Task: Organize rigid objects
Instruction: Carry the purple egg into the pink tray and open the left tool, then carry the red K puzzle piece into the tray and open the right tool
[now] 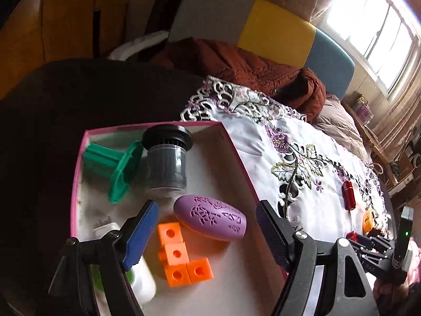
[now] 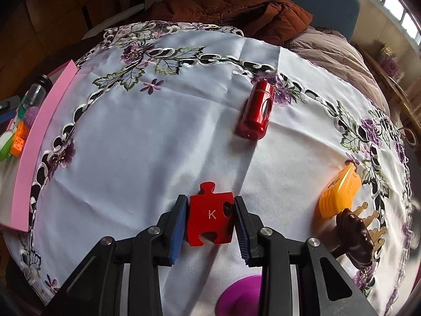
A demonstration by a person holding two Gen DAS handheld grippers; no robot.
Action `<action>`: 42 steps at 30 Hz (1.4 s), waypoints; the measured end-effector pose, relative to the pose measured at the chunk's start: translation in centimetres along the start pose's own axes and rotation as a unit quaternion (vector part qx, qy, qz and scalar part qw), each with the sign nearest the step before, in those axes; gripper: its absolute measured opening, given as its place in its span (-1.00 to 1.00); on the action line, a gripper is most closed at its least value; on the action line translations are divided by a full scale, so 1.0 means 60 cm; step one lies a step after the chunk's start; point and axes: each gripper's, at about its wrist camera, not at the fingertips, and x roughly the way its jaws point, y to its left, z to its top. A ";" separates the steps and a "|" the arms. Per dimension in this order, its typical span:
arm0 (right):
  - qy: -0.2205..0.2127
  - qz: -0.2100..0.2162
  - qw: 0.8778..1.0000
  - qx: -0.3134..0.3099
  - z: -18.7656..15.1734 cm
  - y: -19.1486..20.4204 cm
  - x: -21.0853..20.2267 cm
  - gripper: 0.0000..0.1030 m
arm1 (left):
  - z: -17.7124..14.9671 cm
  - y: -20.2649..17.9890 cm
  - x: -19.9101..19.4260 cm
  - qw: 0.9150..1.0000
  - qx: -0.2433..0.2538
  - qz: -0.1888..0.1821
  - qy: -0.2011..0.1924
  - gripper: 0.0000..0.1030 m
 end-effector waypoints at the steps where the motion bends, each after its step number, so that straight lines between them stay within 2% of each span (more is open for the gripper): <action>1: -0.001 -0.003 1.000 -0.003 0.000 0.002 0.000 -0.32 | -0.004 -0.002 -0.011 1.000 0.003 0.004 -0.007 0.52; 9: -0.008 -0.016 1.000 -0.022 -0.001 0.008 -0.001 -0.32 | -0.059 -0.010 -0.084 0.998 0.012 0.041 -0.041 0.52; 17: -0.014 -0.025 0.999 -0.031 -0.005 0.012 -0.003 -0.32 | -0.103 0.002 -0.124 0.996 0.009 0.067 -0.049 0.52; 32: -0.021 -0.036 0.998 -0.046 -0.008 0.020 -0.005 -0.35 | -0.129 0.043 -0.153 0.994 -0.013 0.088 -0.057 0.52; 42: -0.024 -0.040 0.998 -0.052 -0.008 0.021 -0.005 -0.36 | -0.141 0.072 -0.156 0.993 -0.024 0.100 -0.050 0.52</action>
